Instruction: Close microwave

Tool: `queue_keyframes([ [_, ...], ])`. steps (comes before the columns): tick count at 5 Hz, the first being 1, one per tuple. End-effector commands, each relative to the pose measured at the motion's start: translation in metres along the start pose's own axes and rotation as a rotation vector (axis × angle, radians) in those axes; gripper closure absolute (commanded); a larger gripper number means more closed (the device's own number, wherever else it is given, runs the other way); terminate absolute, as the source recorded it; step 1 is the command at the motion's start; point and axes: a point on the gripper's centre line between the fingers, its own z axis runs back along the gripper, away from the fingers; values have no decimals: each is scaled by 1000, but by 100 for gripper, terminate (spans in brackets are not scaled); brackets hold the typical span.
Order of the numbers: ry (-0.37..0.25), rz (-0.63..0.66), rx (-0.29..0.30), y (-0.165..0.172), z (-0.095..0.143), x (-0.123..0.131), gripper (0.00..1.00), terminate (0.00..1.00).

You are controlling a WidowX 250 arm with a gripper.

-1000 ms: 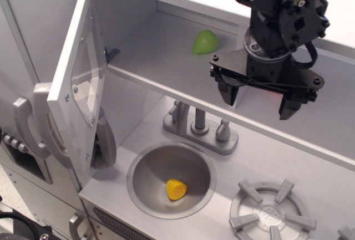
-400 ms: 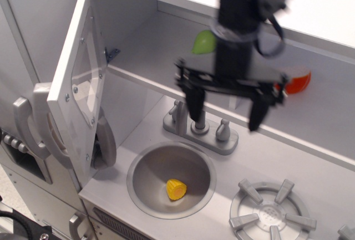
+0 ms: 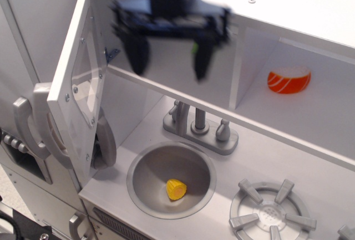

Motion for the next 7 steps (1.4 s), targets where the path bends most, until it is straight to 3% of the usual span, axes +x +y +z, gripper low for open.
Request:
queue_keyframes([
  [1,-149,-5,-6,46,39,8,0,0],
  [2,-173,11,-9,67,40,11,0,0],
  [4,-181,-23,40,90,8,4,0,0],
  [7,-156,17,-2,55,-30,12,0,0],
])
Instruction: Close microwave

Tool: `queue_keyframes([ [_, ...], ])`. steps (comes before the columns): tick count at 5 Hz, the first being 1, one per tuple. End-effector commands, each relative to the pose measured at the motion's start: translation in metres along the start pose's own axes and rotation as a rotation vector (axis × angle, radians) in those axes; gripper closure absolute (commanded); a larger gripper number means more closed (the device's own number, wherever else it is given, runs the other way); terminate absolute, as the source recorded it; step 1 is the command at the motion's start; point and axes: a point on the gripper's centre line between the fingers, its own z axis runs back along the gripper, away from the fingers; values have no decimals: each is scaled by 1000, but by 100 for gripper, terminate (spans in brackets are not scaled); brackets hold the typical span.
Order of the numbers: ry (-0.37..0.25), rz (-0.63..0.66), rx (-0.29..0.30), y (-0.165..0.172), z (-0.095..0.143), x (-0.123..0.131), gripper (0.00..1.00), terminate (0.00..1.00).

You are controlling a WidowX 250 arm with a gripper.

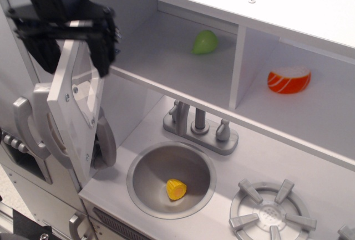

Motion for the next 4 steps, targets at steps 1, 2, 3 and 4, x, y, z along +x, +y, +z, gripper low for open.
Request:
queue_keyframes([
  [1,-22,45,2,-49,-16,17,0,0],
  [2,-3,58,-1,-78,-19,26,0,0],
  [3,-17,73,-65,-115,3,35,0,0],
  [4,-47,77,-138,-140,41,38,0,0],
])
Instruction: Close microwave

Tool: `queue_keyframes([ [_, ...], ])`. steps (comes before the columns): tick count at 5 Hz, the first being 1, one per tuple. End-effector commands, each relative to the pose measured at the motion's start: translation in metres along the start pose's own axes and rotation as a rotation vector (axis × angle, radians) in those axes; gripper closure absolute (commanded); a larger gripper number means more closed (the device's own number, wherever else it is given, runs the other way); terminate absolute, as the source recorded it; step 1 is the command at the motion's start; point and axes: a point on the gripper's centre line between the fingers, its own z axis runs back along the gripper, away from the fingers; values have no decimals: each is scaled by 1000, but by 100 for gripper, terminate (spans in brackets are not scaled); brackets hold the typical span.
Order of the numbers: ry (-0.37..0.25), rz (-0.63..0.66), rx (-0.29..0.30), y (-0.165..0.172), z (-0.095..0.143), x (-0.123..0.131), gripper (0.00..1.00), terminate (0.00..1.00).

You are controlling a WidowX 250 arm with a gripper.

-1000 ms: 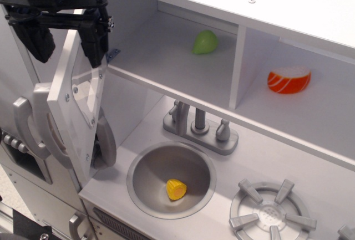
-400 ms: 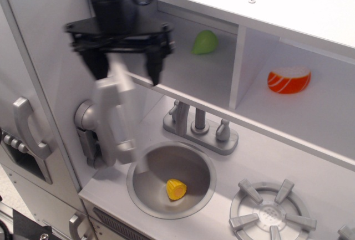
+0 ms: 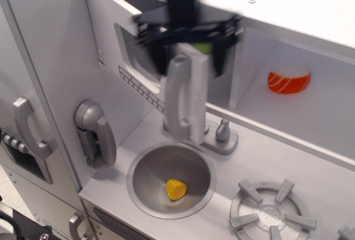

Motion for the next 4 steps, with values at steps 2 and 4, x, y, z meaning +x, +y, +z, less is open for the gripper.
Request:
queue_keyframes([
  [2,14,-120,-106,-15,64,-43,0,0],
  [4,15,-186,57,50,5,-54,0,0],
])
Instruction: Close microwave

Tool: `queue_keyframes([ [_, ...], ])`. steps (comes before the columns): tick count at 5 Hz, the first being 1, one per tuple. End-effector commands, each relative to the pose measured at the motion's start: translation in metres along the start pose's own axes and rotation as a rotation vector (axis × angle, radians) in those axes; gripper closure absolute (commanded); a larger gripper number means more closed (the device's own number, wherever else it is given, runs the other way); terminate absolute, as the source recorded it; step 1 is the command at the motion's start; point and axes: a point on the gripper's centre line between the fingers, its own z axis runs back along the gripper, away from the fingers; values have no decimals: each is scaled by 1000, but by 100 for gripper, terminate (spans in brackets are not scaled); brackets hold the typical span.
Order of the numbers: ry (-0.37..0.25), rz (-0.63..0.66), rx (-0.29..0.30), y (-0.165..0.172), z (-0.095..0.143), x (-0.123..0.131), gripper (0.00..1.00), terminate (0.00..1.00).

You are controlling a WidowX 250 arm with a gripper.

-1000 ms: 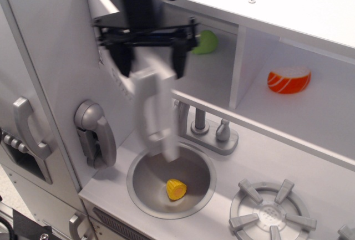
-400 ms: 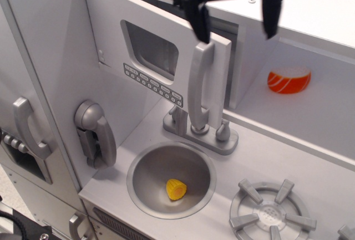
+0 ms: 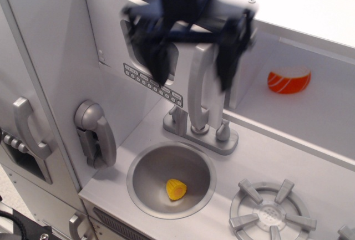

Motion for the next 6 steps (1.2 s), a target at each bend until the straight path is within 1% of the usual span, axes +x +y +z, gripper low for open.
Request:
queue_keyframes([
  [1,-66,-17,151,57,-46,11,0,0],
  [2,-102,-8,183,70,-58,24,0,0],
  [3,-107,27,182,74,-59,45,0,0],
  [4,-142,59,192,71,-61,66,0,0],
  [5,-154,93,205,70,-66,85,0,0],
  [6,-163,99,211,66,-69,93,0,0],
])
